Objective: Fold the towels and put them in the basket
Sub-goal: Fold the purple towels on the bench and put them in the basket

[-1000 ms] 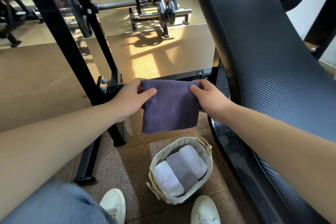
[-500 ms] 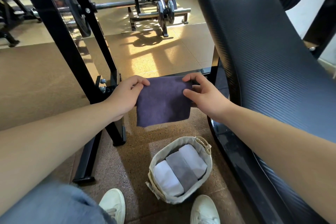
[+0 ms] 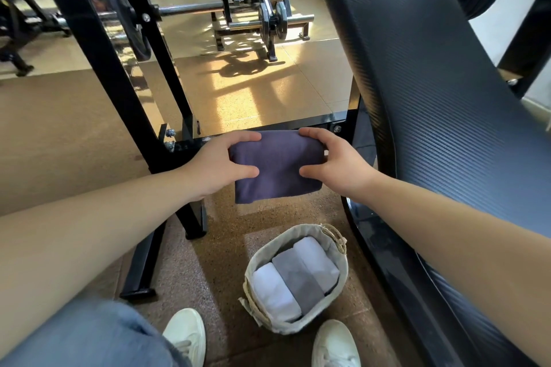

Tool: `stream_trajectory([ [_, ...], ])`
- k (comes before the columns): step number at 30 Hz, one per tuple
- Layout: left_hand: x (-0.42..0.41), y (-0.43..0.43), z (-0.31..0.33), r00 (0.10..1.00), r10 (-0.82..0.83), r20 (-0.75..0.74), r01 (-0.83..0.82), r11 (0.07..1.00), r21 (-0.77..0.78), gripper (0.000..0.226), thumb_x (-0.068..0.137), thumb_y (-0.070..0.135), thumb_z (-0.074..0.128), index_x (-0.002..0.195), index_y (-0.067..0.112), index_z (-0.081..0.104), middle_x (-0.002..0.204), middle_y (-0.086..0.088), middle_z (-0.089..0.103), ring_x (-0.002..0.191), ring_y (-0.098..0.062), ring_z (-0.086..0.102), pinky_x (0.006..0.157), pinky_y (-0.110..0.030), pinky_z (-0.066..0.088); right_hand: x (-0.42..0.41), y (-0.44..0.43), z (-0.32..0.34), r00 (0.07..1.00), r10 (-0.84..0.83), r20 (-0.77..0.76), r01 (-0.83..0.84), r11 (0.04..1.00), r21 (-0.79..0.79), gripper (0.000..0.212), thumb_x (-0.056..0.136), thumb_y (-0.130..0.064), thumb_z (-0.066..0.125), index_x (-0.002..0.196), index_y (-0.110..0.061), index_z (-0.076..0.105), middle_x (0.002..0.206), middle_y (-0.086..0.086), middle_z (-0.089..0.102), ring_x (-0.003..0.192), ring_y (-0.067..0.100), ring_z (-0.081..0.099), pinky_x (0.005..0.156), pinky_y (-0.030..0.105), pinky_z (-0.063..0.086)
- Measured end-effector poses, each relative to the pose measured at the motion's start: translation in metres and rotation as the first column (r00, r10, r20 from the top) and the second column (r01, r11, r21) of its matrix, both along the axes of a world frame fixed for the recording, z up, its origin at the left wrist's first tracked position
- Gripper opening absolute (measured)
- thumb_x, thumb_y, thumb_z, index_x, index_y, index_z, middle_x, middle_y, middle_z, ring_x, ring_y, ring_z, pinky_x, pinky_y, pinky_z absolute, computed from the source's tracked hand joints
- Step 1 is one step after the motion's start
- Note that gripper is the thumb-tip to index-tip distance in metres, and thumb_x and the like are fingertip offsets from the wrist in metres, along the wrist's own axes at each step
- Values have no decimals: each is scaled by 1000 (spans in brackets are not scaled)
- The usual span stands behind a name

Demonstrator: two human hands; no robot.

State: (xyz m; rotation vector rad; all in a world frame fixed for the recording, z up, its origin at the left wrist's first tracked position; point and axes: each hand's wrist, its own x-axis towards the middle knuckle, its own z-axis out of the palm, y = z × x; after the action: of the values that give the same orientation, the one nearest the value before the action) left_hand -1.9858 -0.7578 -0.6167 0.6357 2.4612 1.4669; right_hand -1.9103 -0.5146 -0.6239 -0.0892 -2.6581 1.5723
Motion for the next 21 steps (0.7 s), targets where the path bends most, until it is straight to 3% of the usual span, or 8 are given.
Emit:
stream_trajectory([
  [2, 0, 0, -1, 998, 3, -68, -7, 998, -69, 66, 74, 10, 87, 122, 48, 61, 118, 31, 53, 101, 21, 51, 76, 0, 41, 0, 0, -2, 1000, -11, -1, 11, 999, 37, 79, 78, -15, 78, 145, -41, 45, 131, -6, 58, 116, 21, 60, 95, 42, 57],
  [4, -1, 2, -3, 992, 12, -126, -27, 992, -122, 67, 73, 15, 87, 125, 47, 60, 116, 35, 52, 104, 19, 48, 80, -5, 37, 0, 0, -3, 1000, -14, -11, 15, 998, 68, 78, 78, -17, 78, 143, -43, 45, 130, -6, 59, 116, 22, 60, 95, 43, 58],
  [8, -1, 3, -3, 977, 24, -210, -63, 982, -181, 65, 74, 20, 86, 125, 48, 57, 111, 39, 51, 99, 23, 45, 75, -2, 36, -1, 2, -4, 998, -27, -60, 36, 988, 152, 69, 82, -17, 76, 140, -42, 49, 127, -6, 62, 115, 17, 59, 95, 34, 54],
  [12, 0, 3, -4, 964, 27, -263, -81, 977, -197, 56, 78, 29, 83, 126, 45, 58, 109, 31, 57, 98, 17, 50, 74, -5, 37, 1, 4, -1, 993, -27, -111, 45, 986, 161, 50, 89, -19, 71, 132, -40, 56, 112, -14, 63, 102, 4, 61, 78, 13, 46],
  [14, 0, 4, -2, 948, 53, -313, -118, 974, -194, 47, 79, 35, 81, 121, 44, 61, 105, 26, 60, 95, 11, 54, 76, -9, 39, 1, 5, 0, 989, -35, -142, 57, 987, 153, 44, 90, -21, 71, 129, -38, 59, 113, -10, 59, 100, 5, 59, 79, 15, 45],
  [17, -1, 4, -1, 931, 98, -353, -172, 968, -185, 36, 78, 42, 81, 109, 45, 62, 107, 14, 48, 96, 5, 50, 78, -11, 36, -1, 5, 1, 984, -75, -160, 96, 987, 132, 39, 90, -26, 72, 127, -33, 61, 122, -1, 47, 103, 10, 53, 80, 14, 40],
  [21, -4, 0, -5, 953, 75, -292, -132, 974, -182, 33, 83, 44, 77, 112, 38, 63, 105, 18, 62, 95, 2, 58, 76, -17, 42, -1, 3, 2, 987, -60, -146, 68, 996, 53, 30, 94, -30, 68, 122, -28, 59, 104, -12, 66, 94, 0, 63, 72, 13, 45],
])
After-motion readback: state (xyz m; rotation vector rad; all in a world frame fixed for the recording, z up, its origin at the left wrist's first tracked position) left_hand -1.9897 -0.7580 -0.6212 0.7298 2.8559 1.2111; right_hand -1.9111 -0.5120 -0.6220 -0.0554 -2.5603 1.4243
